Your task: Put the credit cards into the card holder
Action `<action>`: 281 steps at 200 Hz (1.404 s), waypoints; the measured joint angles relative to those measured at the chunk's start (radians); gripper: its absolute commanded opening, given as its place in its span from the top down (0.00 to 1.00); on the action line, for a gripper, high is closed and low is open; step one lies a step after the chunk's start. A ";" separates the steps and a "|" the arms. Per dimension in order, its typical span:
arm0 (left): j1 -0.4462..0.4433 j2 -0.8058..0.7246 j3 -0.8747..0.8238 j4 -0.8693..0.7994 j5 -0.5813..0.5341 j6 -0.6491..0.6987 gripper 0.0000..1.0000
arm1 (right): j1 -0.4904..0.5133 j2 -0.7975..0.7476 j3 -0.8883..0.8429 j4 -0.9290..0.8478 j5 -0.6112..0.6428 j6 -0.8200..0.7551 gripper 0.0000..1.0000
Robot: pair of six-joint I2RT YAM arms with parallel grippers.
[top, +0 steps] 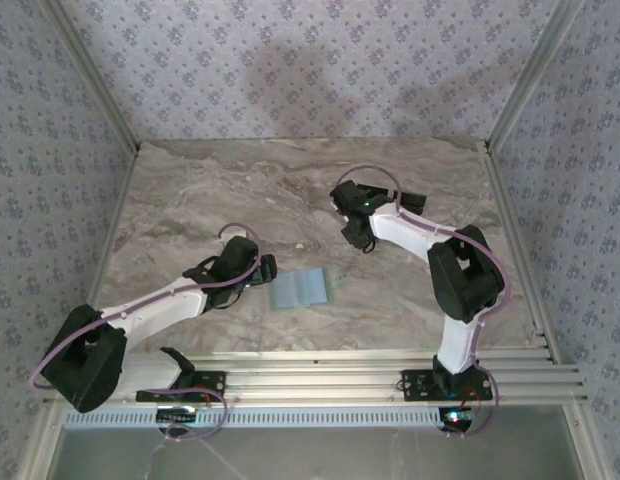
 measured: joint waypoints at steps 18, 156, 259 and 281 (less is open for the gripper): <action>0.002 0.000 0.000 0.002 0.004 0.000 0.07 | 0.003 0.029 0.017 -0.001 0.015 -0.015 0.62; 0.008 0.000 0.000 0.018 0.012 0.000 0.07 | 0.003 0.085 0.057 -0.002 0.092 -0.114 0.85; 0.008 0.028 0.005 0.021 0.029 0.000 0.07 | 0.025 0.068 0.069 0.009 0.085 -0.203 0.96; 0.008 0.046 0.015 0.020 0.031 0.001 0.06 | 0.040 0.051 0.070 0.009 0.086 -0.217 0.97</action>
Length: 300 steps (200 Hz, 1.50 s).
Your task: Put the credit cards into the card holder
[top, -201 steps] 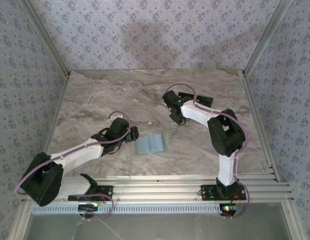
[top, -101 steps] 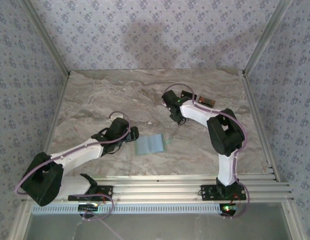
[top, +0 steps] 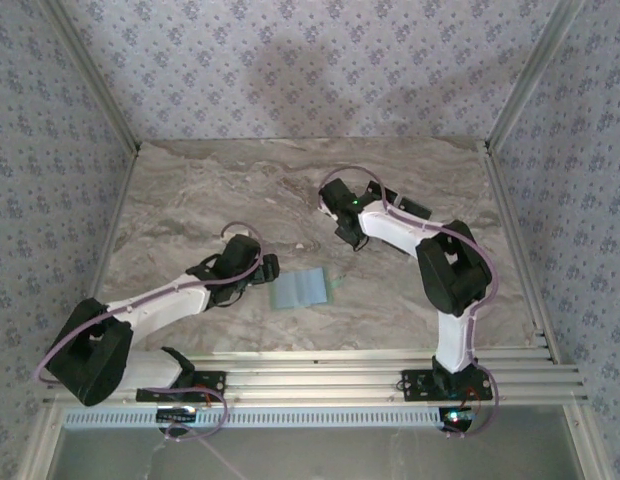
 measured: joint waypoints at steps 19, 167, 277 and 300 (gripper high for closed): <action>0.000 0.014 0.007 -0.002 0.003 0.002 0.06 | 0.013 -0.016 0.003 -0.002 0.003 -0.006 1.00; -0.104 0.032 0.058 -0.147 -0.003 0.085 0.05 | 0.007 -0.440 -0.331 0.143 -0.616 0.642 1.00; -0.229 0.169 0.116 -0.299 -0.186 0.023 0.05 | 0.049 -0.465 -0.601 0.497 -0.904 0.979 1.00; -0.238 0.180 0.121 -0.318 -0.205 0.009 0.05 | 0.049 -0.456 -0.612 0.556 -0.933 0.995 1.00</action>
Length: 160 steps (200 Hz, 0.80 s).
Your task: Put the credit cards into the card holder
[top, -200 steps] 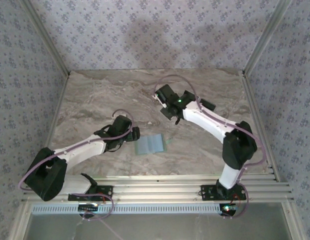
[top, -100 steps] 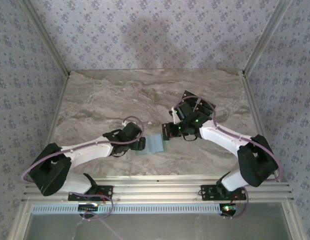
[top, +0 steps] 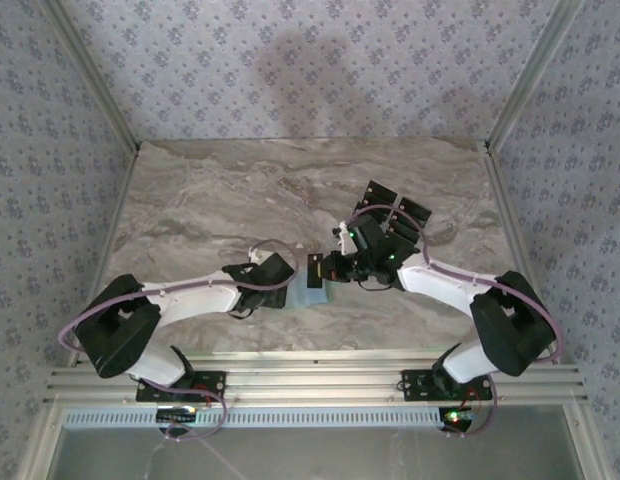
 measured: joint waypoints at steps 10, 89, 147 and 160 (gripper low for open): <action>0.000 0.003 0.000 -0.007 -0.007 -0.004 0.06 | 0.000 0.007 -0.006 0.022 -0.011 0.003 1.00; -0.002 0.003 0.000 -0.026 -0.016 -0.036 0.06 | 0.000 0.094 -0.055 0.171 -0.082 0.021 1.00; -0.002 0.015 0.000 -0.027 -0.019 -0.037 0.07 | -0.032 0.190 -0.057 0.193 -0.093 0.016 1.00; -0.002 0.015 0.000 -0.027 -0.019 -0.037 0.07 | -0.051 0.196 -0.067 0.192 -0.093 0.010 1.00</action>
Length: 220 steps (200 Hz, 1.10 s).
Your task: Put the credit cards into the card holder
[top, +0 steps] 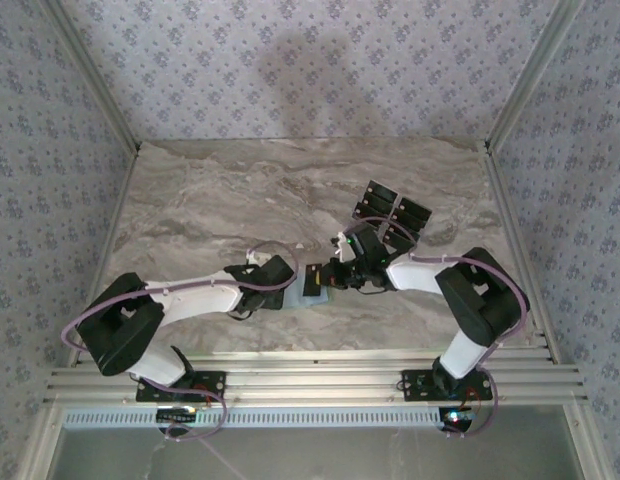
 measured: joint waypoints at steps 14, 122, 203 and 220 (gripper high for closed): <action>0.000 0.000 0.000 0.000 0.000 0.000 0.07 | -0.020 0.000 -0.013 0.001 0.000 -0.004 1.00; 0.000 0.006 0.001 -0.003 -0.008 0.000 0.08 | -0.044 -0.040 -0.033 0.014 -0.090 -0.011 1.00; 0.000 0.006 0.006 -0.029 -0.019 0.000 0.08 | -0.016 -0.009 -0.002 0.060 -0.191 -0.014 1.00; 0.000 0.006 0.006 -0.030 -0.019 0.000 0.08 | -0.016 0.024 -0.001 0.086 -0.211 -0.011 1.00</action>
